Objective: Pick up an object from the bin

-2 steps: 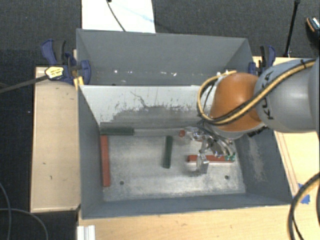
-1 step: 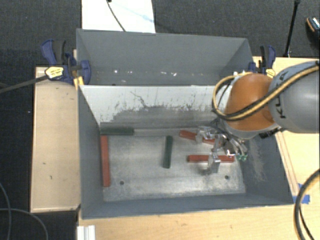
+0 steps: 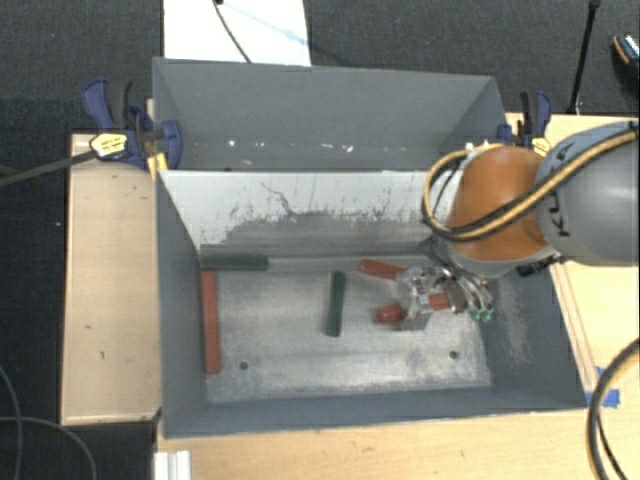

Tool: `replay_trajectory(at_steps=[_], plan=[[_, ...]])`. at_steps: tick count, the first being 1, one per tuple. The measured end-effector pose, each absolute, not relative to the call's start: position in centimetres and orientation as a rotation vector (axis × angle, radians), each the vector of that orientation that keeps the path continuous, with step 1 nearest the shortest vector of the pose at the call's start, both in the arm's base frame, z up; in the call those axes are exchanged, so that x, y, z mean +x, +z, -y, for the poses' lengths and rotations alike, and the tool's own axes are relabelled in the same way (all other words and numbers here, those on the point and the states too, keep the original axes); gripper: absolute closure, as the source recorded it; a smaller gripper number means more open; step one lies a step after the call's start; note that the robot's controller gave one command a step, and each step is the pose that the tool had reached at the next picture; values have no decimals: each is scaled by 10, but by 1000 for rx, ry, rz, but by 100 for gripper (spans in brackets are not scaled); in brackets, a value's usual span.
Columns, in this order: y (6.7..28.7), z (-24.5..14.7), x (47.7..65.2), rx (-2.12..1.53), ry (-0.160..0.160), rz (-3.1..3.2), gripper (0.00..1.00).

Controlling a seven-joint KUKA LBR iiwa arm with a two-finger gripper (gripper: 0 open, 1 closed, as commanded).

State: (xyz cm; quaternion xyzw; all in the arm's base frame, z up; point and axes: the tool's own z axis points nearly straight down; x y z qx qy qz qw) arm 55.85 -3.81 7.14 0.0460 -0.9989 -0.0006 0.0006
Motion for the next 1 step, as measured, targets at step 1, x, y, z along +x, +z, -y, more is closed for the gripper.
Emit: replay_trajectory(at_steps=[1], plan=[[207, 13, 568, 159, 0, 3149, 100]])
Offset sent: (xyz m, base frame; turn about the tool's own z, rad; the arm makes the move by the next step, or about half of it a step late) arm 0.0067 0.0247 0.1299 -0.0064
